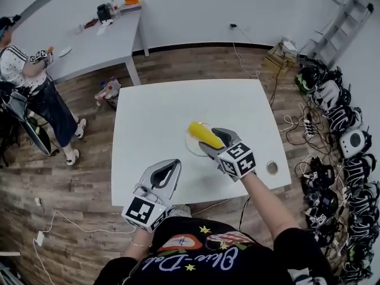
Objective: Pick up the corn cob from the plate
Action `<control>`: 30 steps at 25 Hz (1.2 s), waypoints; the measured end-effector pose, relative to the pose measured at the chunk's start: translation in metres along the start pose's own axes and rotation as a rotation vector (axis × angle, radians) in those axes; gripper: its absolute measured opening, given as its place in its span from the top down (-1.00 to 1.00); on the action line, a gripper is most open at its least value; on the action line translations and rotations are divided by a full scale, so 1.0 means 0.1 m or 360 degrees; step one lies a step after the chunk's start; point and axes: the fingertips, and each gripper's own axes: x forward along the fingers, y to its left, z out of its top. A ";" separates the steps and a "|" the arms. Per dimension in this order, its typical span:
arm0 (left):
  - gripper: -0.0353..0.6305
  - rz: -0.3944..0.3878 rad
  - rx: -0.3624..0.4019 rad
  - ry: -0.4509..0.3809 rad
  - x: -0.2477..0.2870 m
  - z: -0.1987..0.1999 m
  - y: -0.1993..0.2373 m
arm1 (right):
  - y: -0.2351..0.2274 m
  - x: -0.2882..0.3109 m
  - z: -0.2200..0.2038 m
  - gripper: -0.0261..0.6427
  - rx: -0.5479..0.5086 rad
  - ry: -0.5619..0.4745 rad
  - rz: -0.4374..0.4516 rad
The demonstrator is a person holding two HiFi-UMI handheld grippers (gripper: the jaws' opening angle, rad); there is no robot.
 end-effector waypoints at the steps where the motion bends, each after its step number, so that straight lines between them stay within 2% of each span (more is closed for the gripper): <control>1: 0.91 -0.0019 -0.0001 0.0007 0.06 0.00 0.12 | -0.08 0.18 -0.08 0.18 -0.0007 0.0093 -0.0003; 6: 0.91 -0.0096 -0.0059 0.0075 0.36 -0.11 0.51 | -0.43 0.76 -0.41 0.13 -0.0008 0.0460 -0.0004; 9: 0.91 -0.0109 -0.0137 0.0054 0.50 -0.10 0.59 | -0.55 0.94 -0.59 0.13 -0.0104 0.0636 0.0020; 11: 0.91 -0.0101 -0.0152 0.0056 0.54 -0.09 0.61 | -0.56 1.00 -0.72 0.12 -0.0139 0.0721 0.0044; 14: 0.91 -0.0043 -0.0185 0.0091 0.52 -0.13 0.66 | -0.56 1.04 -0.83 0.13 -0.0084 0.0766 0.0051; 19: 0.91 0.0071 -0.0269 0.0069 0.43 -0.13 0.71 | -0.58 1.05 -0.85 0.14 -0.0009 0.0708 0.0061; 23: 0.91 0.0106 -0.0212 0.0099 0.40 -0.11 0.70 | -0.58 0.98 -0.80 0.14 0.0035 0.0659 0.0029; 30: 0.91 0.0099 -0.0165 0.0119 0.46 -0.09 0.66 | -0.64 0.39 -0.22 0.14 0.0321 0.0163 -0.0051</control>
